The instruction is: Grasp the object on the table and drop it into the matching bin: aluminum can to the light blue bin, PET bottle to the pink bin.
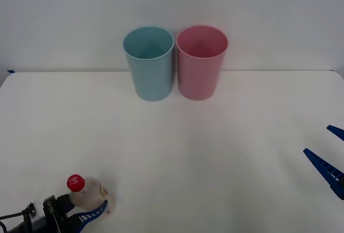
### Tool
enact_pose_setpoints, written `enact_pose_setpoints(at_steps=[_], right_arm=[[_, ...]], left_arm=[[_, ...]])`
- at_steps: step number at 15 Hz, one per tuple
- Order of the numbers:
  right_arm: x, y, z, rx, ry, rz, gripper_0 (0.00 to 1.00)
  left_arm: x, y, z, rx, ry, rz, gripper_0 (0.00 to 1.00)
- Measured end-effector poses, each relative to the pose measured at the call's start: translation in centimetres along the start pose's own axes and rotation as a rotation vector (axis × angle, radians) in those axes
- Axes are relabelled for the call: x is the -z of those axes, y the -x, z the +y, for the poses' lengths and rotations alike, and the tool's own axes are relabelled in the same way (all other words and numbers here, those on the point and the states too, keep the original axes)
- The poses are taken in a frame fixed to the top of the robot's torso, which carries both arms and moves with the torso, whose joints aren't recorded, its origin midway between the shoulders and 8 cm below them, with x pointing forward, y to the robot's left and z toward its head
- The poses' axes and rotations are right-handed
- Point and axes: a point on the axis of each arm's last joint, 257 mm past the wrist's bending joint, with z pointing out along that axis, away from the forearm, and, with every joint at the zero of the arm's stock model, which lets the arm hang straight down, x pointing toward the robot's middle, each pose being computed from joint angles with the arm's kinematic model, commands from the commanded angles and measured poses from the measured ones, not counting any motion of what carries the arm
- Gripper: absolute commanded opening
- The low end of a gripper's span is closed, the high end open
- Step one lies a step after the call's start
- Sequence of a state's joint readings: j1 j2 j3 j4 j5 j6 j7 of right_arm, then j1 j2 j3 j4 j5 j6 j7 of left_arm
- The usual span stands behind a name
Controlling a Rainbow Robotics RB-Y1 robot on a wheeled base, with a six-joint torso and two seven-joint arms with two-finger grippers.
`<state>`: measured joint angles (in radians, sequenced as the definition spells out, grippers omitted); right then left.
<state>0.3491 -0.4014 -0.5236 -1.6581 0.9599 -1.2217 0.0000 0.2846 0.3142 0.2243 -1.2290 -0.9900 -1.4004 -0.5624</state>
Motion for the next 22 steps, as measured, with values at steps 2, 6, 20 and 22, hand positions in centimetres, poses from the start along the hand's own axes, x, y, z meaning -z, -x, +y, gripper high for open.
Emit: enact_pose_setpoints(at_steps=[2,6,20,22], right_arm=[[0.0,0.0,0.0,0.000,0.000,0.000,1.00],[0.0,0.0,0.0,0.000,0.000,0.000,1.00],[0.0,0.0,0.0,0.000,0.000,0.000,1.00],[0.0,0.0,0.0,0.000,0.000,0.000,1.00]], left_arm=[[0.0,0.4,0.6,0.008,0.023,-0.014,0.00],[-0.6,1.8,2.9,0.009,0.103,-0.038,0.00],[-4.2,13.8,9.2,0.102,0.303,-0.194,0.00],[-5.1,15.5,9.2,0.114,0.281,-0.215,0.00]])
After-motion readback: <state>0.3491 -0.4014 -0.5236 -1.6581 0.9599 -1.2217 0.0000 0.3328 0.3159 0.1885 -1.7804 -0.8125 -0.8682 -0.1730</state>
